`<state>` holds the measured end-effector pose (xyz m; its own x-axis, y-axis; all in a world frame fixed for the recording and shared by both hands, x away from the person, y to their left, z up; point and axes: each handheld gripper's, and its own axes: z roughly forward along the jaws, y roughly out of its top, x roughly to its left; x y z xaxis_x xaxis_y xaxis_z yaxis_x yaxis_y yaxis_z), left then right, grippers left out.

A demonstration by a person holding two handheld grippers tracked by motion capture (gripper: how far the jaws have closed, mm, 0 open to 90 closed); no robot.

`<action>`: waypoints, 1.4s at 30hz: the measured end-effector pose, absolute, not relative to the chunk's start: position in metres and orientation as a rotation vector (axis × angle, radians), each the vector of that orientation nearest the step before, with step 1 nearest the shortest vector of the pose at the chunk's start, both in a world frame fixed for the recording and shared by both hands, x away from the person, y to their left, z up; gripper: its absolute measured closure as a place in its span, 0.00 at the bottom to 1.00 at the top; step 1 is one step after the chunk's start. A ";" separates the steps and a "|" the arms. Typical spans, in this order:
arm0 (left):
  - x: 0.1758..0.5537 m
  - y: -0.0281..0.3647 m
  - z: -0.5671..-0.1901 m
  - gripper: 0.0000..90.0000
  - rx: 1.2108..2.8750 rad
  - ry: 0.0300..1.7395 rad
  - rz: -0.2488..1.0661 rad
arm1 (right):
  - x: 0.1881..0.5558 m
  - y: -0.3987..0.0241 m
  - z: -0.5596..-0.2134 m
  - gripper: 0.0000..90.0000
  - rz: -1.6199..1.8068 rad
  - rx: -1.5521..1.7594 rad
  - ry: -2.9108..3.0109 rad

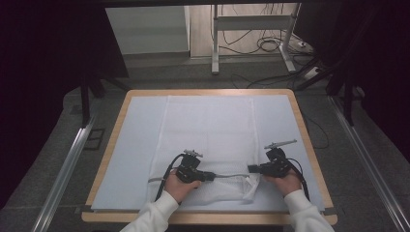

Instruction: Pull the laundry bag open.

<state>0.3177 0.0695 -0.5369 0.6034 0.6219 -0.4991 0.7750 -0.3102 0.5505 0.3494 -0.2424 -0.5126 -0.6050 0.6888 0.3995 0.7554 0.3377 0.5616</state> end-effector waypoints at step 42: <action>0.310 0.100 -0.533 0.97 2.017 1.147 -0.193 | 0.349 -0.245 -0.514 0.98 -1.124 -1.360 -2.501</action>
<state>0.3100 0.1002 -0.5327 0.5790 0.6596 -0.4792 0.7801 -0.2774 0.5607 0.3494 -0.2446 -0.5137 -0.6025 0.6952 0.3922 0.7547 0.3363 0.5632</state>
